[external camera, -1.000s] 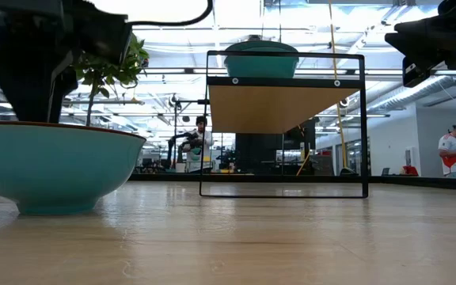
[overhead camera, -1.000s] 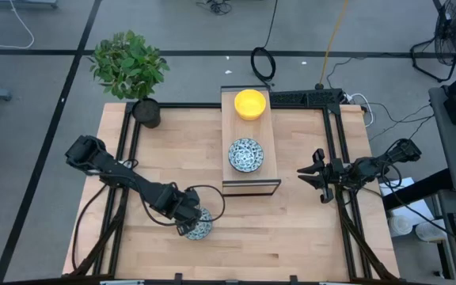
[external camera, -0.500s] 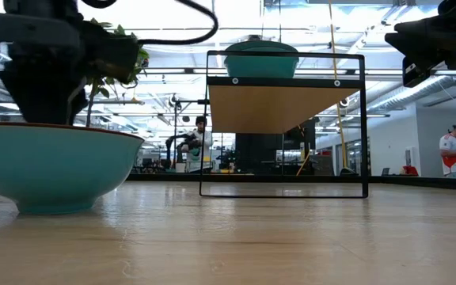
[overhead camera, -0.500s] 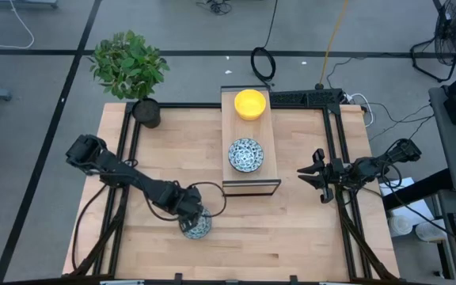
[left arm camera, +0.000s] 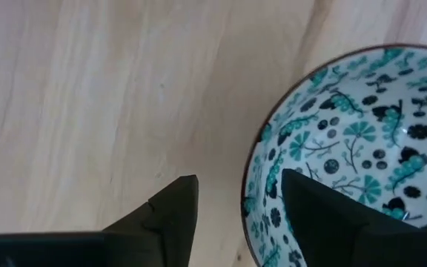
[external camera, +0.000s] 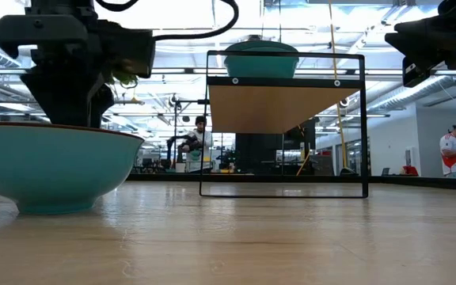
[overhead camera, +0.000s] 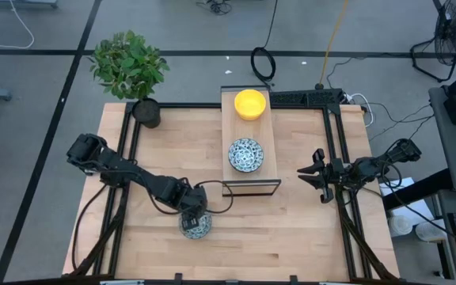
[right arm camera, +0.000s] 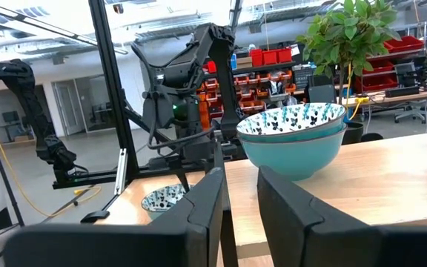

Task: Pick & Place Mini bowls
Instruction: Stack the blue patterned bowl on top of the blue patterned bowl on the shelf

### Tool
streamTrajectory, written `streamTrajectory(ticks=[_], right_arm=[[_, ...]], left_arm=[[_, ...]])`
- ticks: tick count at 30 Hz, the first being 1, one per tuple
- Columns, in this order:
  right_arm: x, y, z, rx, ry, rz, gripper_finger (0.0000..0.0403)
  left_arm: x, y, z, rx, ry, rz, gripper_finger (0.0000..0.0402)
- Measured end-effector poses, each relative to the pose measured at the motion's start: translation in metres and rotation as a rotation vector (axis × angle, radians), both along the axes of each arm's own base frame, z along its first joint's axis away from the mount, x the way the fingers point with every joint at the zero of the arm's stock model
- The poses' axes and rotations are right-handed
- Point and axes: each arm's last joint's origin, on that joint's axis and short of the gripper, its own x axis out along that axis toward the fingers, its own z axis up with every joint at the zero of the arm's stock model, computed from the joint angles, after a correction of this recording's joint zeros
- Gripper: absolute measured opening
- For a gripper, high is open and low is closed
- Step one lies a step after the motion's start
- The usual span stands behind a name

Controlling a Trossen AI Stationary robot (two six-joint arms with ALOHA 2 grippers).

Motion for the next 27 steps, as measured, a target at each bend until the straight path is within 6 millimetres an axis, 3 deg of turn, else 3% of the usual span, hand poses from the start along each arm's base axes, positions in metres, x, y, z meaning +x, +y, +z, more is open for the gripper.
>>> streamTrajectory(ticks=[27], right_arm=[[0.0001,0.0001,-0.0008,-0.006,0.008,0.000,0.0075]], left_arm=[[-0.0001,-0.0008,0.0000,-0.036,0.011,0.009,0.0102]])
